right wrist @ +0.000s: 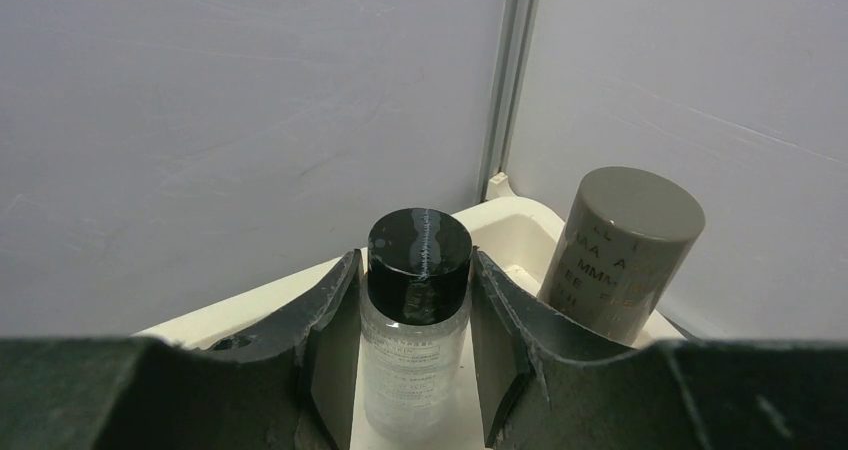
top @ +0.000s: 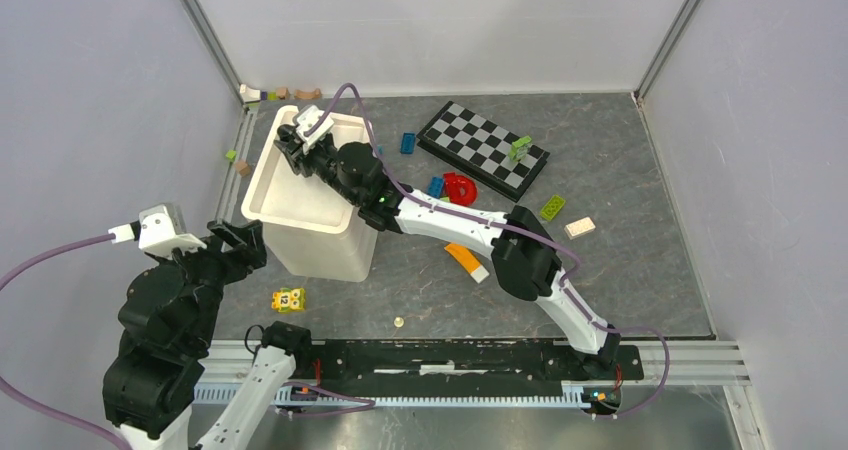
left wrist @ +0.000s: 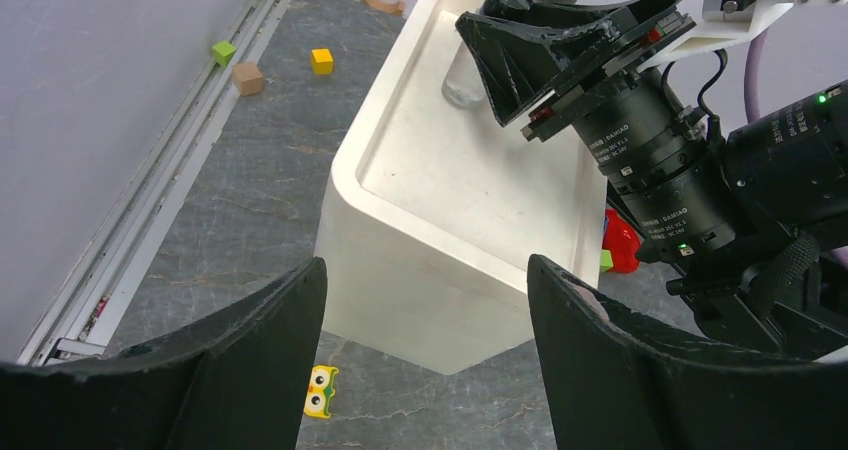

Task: Organize the makeup
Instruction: Place the makeup in the drawer.

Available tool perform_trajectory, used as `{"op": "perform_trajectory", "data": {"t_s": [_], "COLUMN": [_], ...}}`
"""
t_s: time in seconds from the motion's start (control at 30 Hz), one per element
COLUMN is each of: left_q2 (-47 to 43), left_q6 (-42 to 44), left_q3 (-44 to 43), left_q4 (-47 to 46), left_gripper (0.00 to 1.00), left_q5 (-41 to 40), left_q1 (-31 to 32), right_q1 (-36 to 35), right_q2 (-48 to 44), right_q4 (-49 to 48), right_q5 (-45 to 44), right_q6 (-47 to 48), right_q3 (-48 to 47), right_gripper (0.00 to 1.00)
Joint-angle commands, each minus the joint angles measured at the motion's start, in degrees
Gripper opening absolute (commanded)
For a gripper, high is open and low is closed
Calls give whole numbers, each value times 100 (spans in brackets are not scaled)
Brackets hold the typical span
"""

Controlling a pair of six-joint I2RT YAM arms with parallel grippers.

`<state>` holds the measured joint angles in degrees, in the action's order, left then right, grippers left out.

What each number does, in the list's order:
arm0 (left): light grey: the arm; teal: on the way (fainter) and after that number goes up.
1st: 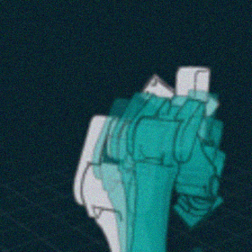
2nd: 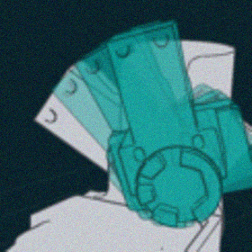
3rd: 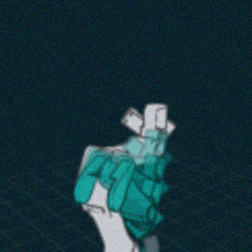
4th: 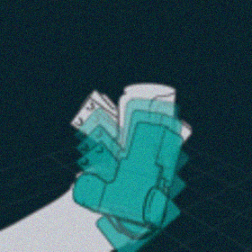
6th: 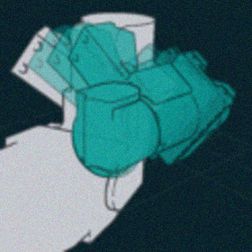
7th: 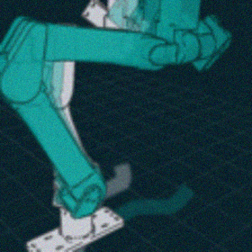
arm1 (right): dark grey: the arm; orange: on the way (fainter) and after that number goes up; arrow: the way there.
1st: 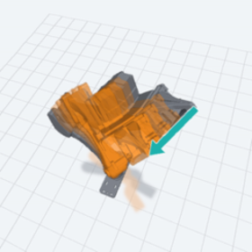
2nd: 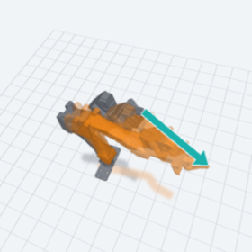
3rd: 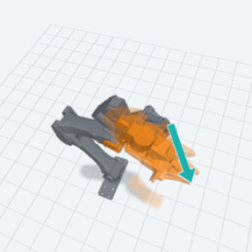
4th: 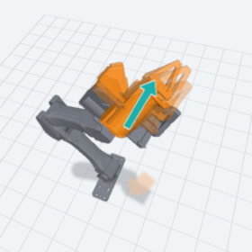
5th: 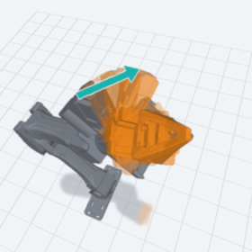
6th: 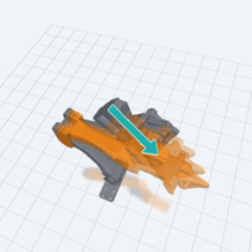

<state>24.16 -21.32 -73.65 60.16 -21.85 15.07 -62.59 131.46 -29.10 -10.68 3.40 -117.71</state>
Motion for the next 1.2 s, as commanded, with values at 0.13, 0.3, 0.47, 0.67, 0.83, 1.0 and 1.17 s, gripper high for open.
{"op": "perform_trajectory", "data": {"t_s": [0.13, 0.3, 0.47, 0.67, 0.83, 1.0, 1.17], "left_q2": [-57, -59, -64, -66, -60, -69, -76], "left_q6": [-179, -179, -179, -188, -197, -197, -197], "left_q3": [-1, -1, -1, -2, -14, 1, 24], "left_q4": [-81, -83, -78, -84, -78, -77, -99], "left_gripper": [80, 80, 80, 80, 80, 80, 80], "left_q5": [108, 114, 118, 123, 128, 118, 106], "left_q1": [-39, -36, -35, -34, -39, -39, -39], "right_q1": [17, 26, 28, 36, 36, 36, 37], "right_q2": [25, 16, -75, -147, -198, -294, -433], "right_q4": [-386, -369, -438, -443, -431, -298, -236], "right_q5": [-204, -140, -155, -91, -64, 86, 184], "right_q6": [302, 277, 186, 91, 84, -3, -45], "right_q3": [-209, -184, -48, 0, 5, -88, -118], "right_gripper": [28, 34, 48, 57, 61, 62, 63]}}
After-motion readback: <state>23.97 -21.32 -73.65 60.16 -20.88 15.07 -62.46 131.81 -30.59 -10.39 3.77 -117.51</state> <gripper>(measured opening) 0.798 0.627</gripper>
